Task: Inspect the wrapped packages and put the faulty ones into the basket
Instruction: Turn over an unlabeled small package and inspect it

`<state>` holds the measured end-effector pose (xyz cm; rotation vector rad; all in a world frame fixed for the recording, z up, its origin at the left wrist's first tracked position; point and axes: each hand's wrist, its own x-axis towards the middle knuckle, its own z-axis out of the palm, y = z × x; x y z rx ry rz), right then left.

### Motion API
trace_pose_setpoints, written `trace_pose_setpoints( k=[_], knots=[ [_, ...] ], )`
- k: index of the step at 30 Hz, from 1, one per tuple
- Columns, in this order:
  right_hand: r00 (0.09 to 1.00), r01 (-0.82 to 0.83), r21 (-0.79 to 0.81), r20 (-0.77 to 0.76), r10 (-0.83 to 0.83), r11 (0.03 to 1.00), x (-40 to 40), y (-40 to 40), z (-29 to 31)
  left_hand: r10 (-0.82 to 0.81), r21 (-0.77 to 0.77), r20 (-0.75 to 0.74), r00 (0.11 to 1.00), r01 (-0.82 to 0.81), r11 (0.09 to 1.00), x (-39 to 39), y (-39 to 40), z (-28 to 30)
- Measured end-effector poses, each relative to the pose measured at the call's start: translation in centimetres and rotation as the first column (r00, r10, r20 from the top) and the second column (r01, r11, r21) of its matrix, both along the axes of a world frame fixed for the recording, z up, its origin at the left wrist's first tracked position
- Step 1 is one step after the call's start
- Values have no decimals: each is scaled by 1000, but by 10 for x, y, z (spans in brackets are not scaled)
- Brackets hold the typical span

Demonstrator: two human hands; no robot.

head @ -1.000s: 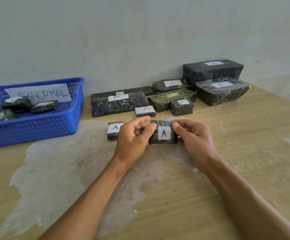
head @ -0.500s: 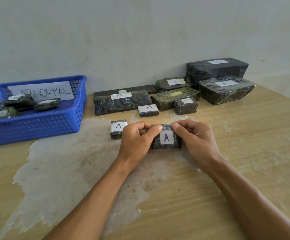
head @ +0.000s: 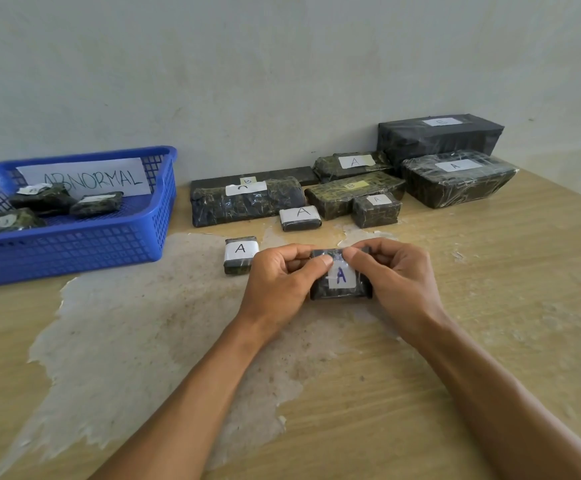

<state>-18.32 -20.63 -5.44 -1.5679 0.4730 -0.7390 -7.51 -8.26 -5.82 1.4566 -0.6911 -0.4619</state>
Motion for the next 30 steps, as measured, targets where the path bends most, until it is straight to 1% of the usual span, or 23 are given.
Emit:
trace_pose_setpoints(
  k=[3,8,13,16,18,21,24,26,30],
  knots=[
    [1000,-3,28,-6,3,1000,-1,-1,0,-12,16,6,1000,11,1000,1,2,0],
    [997,-79,108,-6,80,991,-3,-3,4,35,-36,-62,997,-37,999,3,5,-1],
    [999,-40,111,-11,41,993,-3,-2,6,19,-34,-58,998,-21,999,2,5,-1],
    [1000,7,133,4,-8,991,-3,-3,6,-36,12,-30,999,36,999,2,7,0],
    [999,38,126,-11,-37,991,-3,-4,6,-67,37,-15,998,68,997,2,8,0],
    [999,30,134,-29,-26,990,-3,-4,6,-59,34,-12,998,59,998,4,9,-1],
    [999,-23,172,-35,30,985,-3,-4,7,-23,14,-14,1000,23,1000,4,9,-2],
    [996,-55,155,-61,65,986,-4,-5,6,14,-6,-32,999,-14,1000,5,9,-2],
    [989,-72,47,-124,77,996,-3,-7,3,68,-49,-80,994,-72,996,6,8,-2]
  ],
)
